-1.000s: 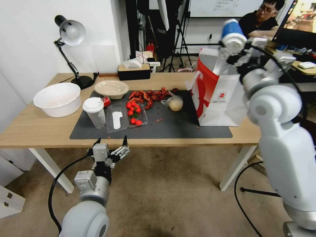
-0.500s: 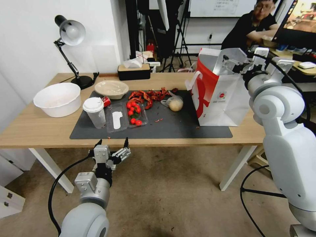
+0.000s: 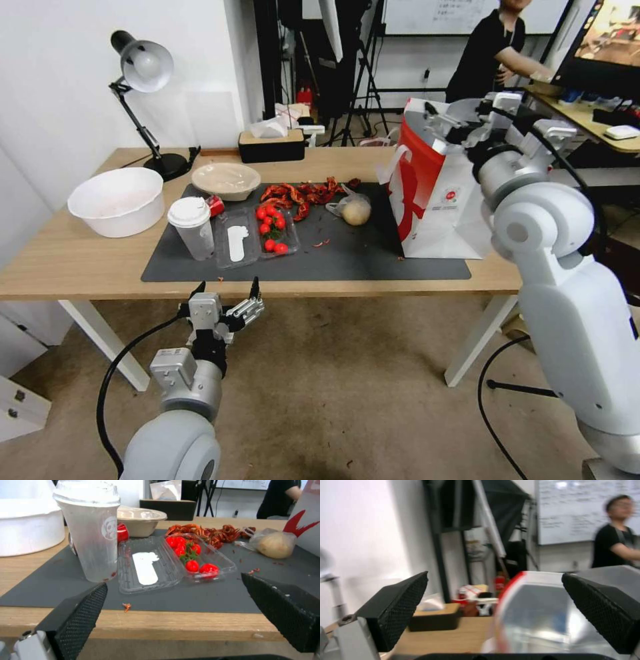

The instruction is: Pick up the trash from the table and place it into the takeout bag.

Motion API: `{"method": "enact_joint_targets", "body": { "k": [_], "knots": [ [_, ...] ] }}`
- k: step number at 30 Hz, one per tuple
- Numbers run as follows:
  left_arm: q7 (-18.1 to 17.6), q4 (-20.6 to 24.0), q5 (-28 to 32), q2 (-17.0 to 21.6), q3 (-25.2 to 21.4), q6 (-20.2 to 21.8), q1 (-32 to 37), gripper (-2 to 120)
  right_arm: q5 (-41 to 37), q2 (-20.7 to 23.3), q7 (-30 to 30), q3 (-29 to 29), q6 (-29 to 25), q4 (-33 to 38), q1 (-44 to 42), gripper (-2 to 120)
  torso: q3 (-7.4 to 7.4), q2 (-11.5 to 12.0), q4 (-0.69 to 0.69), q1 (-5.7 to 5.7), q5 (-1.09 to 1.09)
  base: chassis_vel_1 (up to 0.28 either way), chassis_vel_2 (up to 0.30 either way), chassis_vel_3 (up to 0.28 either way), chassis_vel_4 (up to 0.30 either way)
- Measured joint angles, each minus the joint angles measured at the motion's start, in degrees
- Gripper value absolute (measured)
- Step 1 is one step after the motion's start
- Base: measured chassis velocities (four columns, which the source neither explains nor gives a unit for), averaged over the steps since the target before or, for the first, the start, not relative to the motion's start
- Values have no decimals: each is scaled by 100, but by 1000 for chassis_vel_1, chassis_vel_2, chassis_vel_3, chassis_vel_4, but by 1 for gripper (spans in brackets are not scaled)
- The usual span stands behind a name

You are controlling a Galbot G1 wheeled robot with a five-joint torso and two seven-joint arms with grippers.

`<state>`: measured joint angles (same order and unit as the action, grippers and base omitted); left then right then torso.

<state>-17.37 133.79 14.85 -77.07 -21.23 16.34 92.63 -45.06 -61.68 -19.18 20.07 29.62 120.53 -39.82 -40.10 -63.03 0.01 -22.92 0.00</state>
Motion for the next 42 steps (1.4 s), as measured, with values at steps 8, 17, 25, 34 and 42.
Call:
{"method": "enact_joint_targets", "body": {
  "k": [8, 17, 25, 34, 42],
  "knots": [
    [4, -46, -15, 1, -21, -17, 2, 100, 1014, 288, 921, 162, -536, 743, -1506, 100, 0, 0, -2, 0, 2, 0, 0, 0, 0],
    [9, -159, -12, -15, -13, -125, -27, 100, 1896, 264, 1653, 490, -1691, 1099, -3435, 100, 1, 0, -2, 1, 1, 0, 0, 0, 0],
    [12, -182, -39, -53, 16, -144, -21, 100, 2777, -295, 1793, 452, -3248, 837, -4953, 100, 1, -1, -1, 1, 0, 0, 0, 0, 0],
    [2, -162, -12, 53, -44, -169, -2, 100, 2997, -687, 1803, 283, -4122, 274, -5716, 100, 0, 0, -1, 1, 0, 0, 0, 0, 0],
    [-7, -174, -87, 33, -52, -333, 156, 100, 2873, -771, 1814, 237, -4054, 186, -5678, 100, 0, 0, -1, 1, 0, 0, 0, 0, 0]
  ]
}}
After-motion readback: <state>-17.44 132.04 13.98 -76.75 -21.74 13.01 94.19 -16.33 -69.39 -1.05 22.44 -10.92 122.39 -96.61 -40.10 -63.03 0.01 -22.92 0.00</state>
